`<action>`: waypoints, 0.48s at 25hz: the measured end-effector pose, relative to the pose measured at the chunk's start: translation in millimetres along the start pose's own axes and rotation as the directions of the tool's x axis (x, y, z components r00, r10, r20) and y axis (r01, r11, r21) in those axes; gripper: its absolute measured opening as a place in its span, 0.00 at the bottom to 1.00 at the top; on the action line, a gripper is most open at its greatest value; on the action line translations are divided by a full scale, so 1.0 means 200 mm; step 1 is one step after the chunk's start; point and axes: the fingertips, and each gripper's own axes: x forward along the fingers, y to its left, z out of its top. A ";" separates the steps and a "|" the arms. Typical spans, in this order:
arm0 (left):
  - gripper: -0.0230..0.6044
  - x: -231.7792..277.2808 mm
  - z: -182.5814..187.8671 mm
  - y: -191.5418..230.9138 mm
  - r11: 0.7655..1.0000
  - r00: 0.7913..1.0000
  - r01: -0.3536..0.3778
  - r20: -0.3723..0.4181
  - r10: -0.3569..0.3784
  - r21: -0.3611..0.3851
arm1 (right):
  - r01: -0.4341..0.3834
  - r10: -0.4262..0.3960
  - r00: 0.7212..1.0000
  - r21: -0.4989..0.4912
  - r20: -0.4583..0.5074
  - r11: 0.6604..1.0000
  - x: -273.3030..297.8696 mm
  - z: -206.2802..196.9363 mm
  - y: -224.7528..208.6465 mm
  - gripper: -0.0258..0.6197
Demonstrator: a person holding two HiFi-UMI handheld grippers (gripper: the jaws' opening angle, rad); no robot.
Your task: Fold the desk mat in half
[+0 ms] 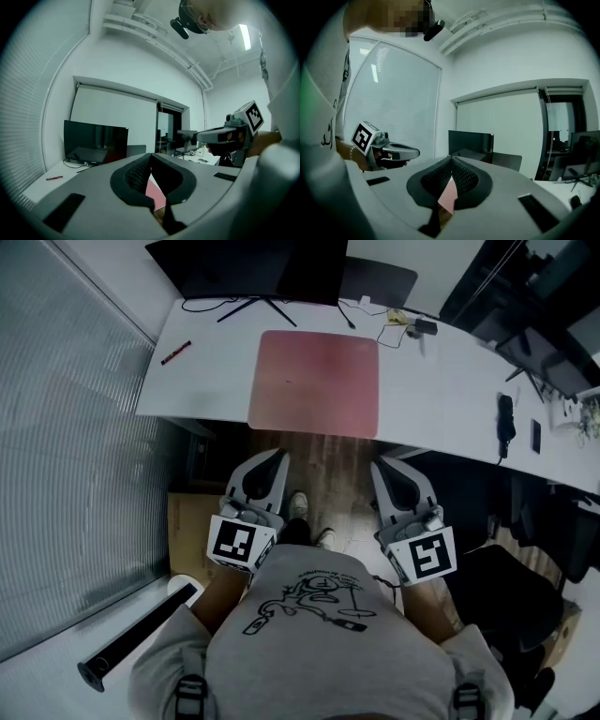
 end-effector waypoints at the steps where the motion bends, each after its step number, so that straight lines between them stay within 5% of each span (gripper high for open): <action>1: 0.07 0.02 0.00 0.05 1.000 1.000 0.001 -0.002 -0.001 0.001 | 0.007 -0.007 1.000 0.007 0.017 1.000 0.06 0.03 0.00 0.05; 12: 0.07 0.17 -0.10 0.54 1.000 0.999 0.023 -0.042 -0.024 -0.019 | 0.032 -0.032 0.999 -0.009 0.005 0.999 0.52 0.08 0.03 0.05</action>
